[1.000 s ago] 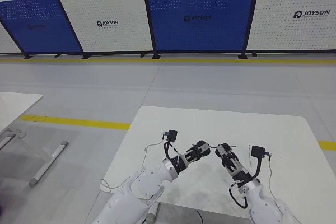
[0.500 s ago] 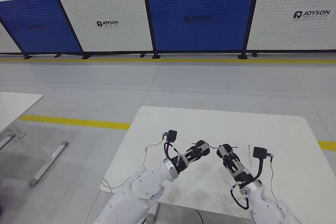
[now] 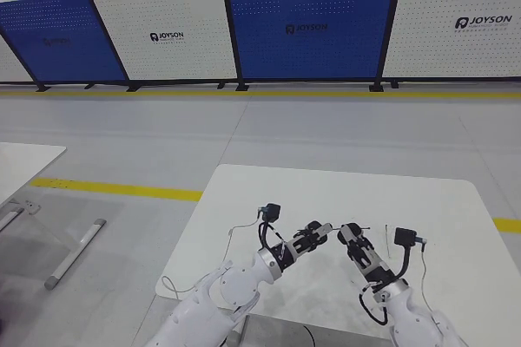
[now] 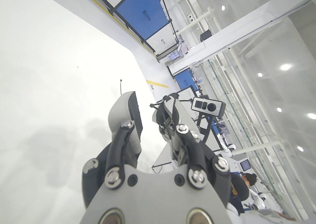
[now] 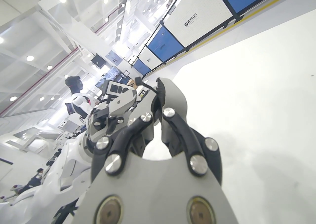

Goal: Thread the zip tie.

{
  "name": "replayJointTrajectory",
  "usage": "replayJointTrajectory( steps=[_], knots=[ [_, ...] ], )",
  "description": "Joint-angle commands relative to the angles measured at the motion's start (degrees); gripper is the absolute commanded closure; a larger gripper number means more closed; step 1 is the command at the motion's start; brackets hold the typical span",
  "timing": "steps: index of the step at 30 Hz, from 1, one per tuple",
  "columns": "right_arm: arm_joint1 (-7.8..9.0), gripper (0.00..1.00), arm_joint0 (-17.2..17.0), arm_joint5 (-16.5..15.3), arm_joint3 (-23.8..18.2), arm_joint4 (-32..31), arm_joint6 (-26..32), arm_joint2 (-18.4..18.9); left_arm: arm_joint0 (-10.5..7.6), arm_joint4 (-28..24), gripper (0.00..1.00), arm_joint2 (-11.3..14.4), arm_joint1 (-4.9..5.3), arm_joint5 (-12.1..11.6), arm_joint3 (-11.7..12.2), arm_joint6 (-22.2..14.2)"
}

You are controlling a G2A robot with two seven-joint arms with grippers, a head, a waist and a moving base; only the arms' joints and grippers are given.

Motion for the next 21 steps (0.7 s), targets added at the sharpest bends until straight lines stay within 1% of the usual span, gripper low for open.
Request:
replayJointTrajectory(
  steps=[1,2,3,4,11,15,21],
  knots=[
    [0.02,1.0,-0.1,-0.2,0.0,0.1,0.0,0.1,-0.24,0.0,0.81,0.3,-0.08,0.1,0.2,0.2],
    [0.03,1.0,-0.1,-0.3,-0.1,0.1,0.0,0.2,-0.33,-0.1,0.86,0.3,-0.11,0.2,0.3,0.3],
    [0.05,1.0,-0.2,-0.4,-0.1,0.1,0.0,0.3,-0.42,-0.1,0.96,0.5,-0.15,0.2,0.4,0.4],
    [0.06,1.0,-0.2,-0.5,-0.1,0.1,0.0,0.4,-0.48,-0.1,1.0,0.5,-0.17,0.2,0.5,0.5],
    [0.16,1.0,-0.6,-1.0,-0.3,0.0,0.2,0.8,-0.71,0.1,1.0,1.1,-0.34,0.5,0.6,1.0],
    [0.22,1.0,-0.6,-0.7,-0.3,-0.2,0.9,1.0,-0.83,0.6,1.0,1.5,-0.39,0.4,0.5,0.9],
    [0.25,1.0,-0.3,0.0,0.0,-0.7,1.9,0.8,-0.2,1.4,1.0,1.6,-0.28,0.0,0.0,0.7]
  ],
)
